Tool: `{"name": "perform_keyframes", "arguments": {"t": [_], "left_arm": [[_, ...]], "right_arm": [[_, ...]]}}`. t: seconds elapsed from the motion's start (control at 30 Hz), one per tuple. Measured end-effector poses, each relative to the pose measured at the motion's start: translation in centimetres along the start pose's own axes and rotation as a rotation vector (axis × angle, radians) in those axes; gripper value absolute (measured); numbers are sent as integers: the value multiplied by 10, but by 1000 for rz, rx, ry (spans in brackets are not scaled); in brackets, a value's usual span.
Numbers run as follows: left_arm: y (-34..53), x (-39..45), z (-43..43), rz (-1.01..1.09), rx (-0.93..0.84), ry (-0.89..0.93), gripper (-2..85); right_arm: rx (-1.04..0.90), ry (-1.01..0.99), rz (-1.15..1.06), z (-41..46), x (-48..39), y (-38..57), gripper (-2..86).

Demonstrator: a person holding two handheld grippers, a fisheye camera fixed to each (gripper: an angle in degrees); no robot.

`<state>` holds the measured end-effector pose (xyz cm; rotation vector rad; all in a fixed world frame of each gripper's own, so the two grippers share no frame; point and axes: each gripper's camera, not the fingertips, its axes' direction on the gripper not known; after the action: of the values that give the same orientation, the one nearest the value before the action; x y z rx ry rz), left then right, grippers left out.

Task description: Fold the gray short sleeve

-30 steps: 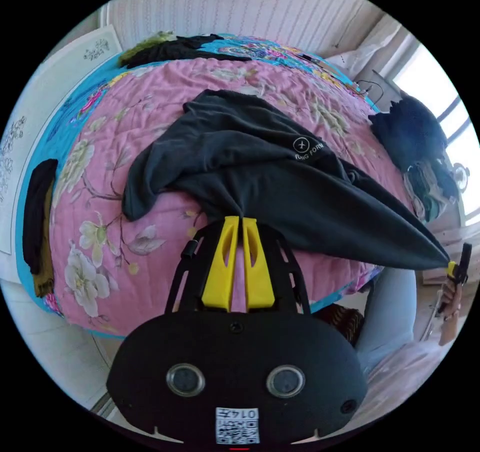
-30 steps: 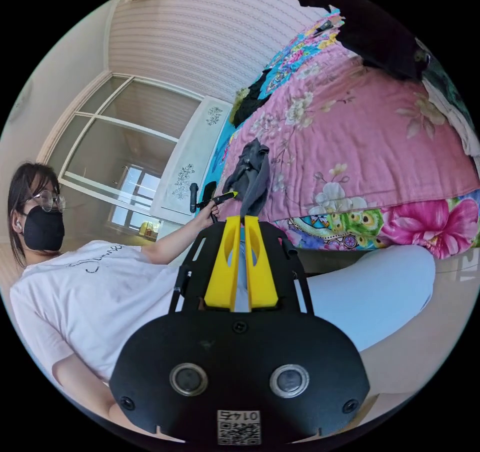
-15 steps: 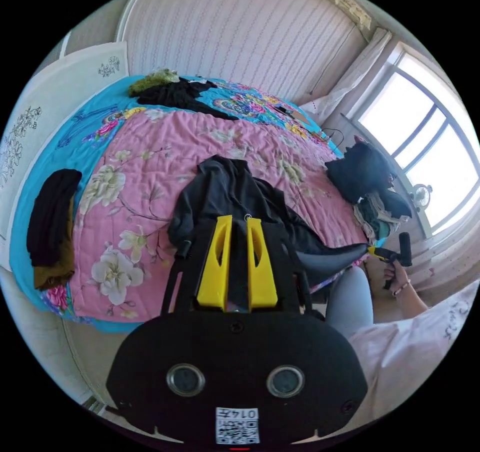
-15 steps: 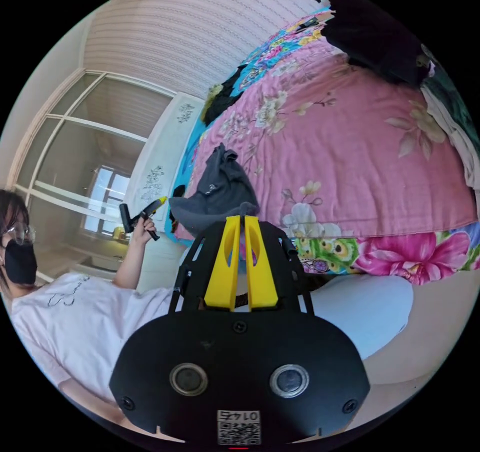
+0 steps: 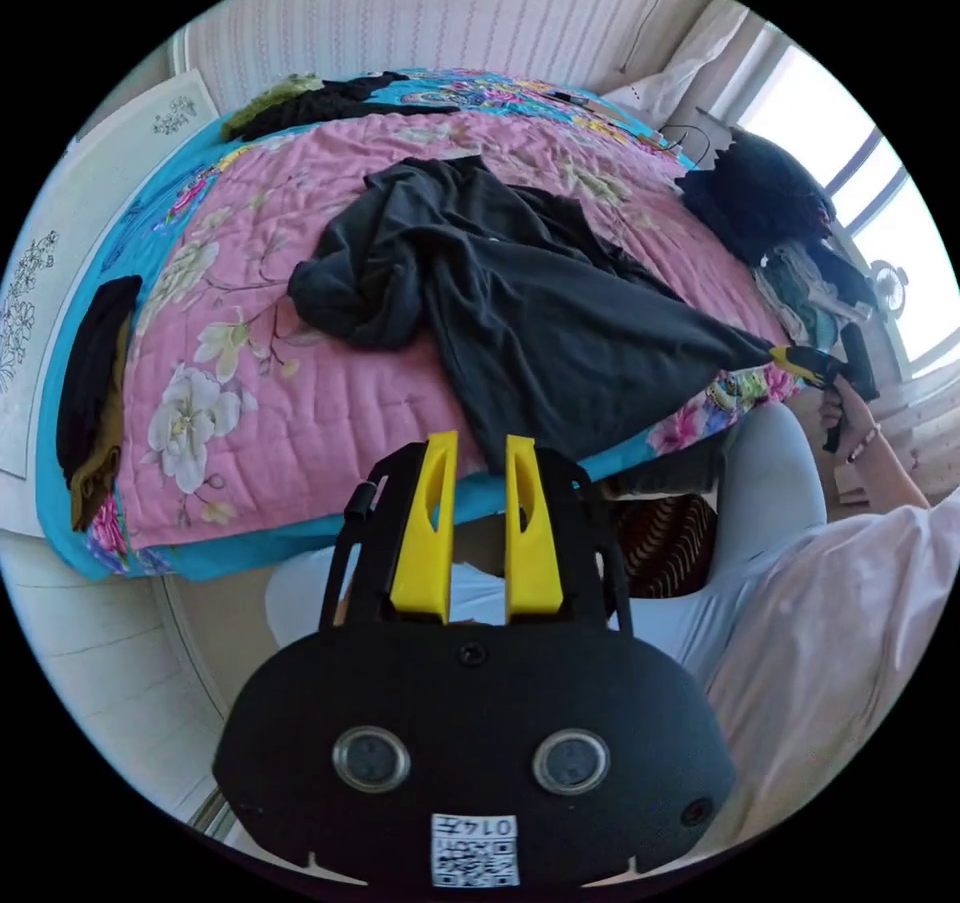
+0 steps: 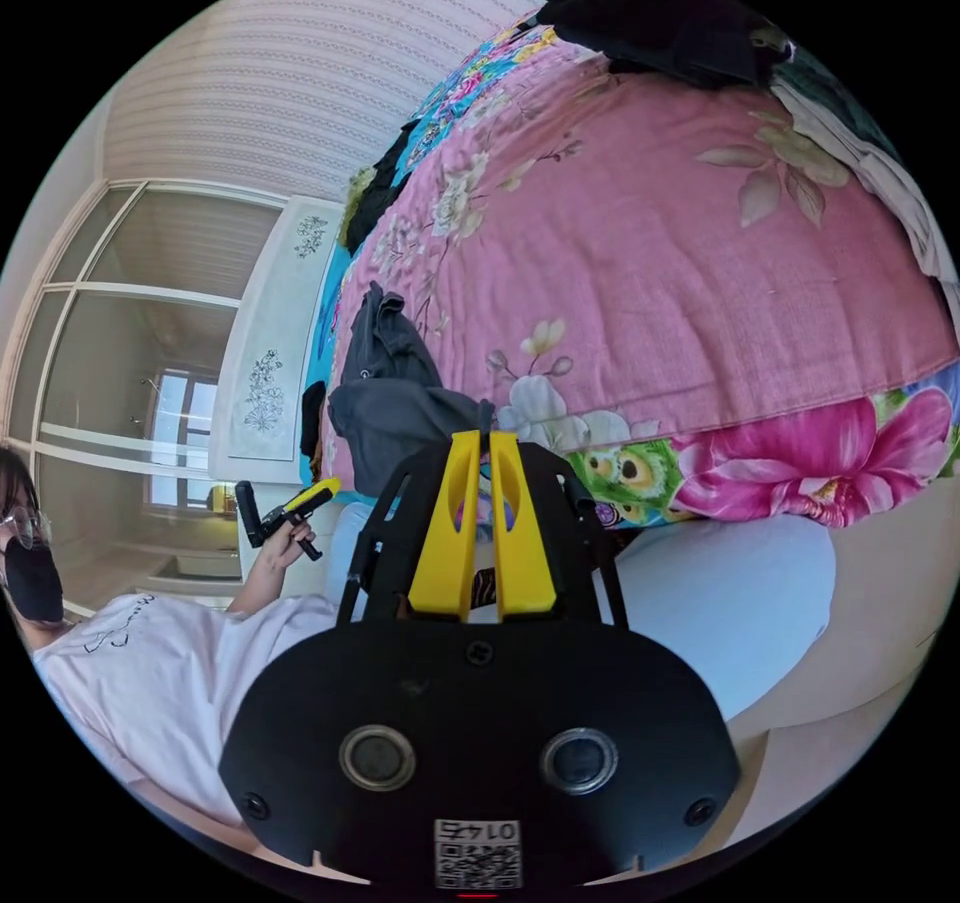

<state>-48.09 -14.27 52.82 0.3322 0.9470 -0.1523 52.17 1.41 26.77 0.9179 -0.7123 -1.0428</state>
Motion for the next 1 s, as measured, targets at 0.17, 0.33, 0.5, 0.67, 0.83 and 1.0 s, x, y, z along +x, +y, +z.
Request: {"name": "perform_keyframes", "arguments": {"t": [0.17, 0.33, 0.5, 0.67, 0.83, 1.0], "left_arm": [[-21, 2, 32, -9, -106, 137, 27], [-45, 11, -8, 73, 100, 135, -4], [-80, 0, -13, -48, 113, 50, 24], [-50, -16, -24, -164, 80, 108, 63], [-5, -14, -38, -181, 158, 152, 88], [-5, 7, -15, -155, 101, 127, 70]], "right_arm": [[37, -47, -10, -12, -13, -8, 7], [70, -21, -54, -34, -30, -14, 7], [43, 0, -32, -22, -32, -24, 7], [19, 13, -14, -15, -34, -23, 7], [9, 0, 12, -18, -35, -19, 7], [3, -11, 2, -26, -50, -16, 7]]}}
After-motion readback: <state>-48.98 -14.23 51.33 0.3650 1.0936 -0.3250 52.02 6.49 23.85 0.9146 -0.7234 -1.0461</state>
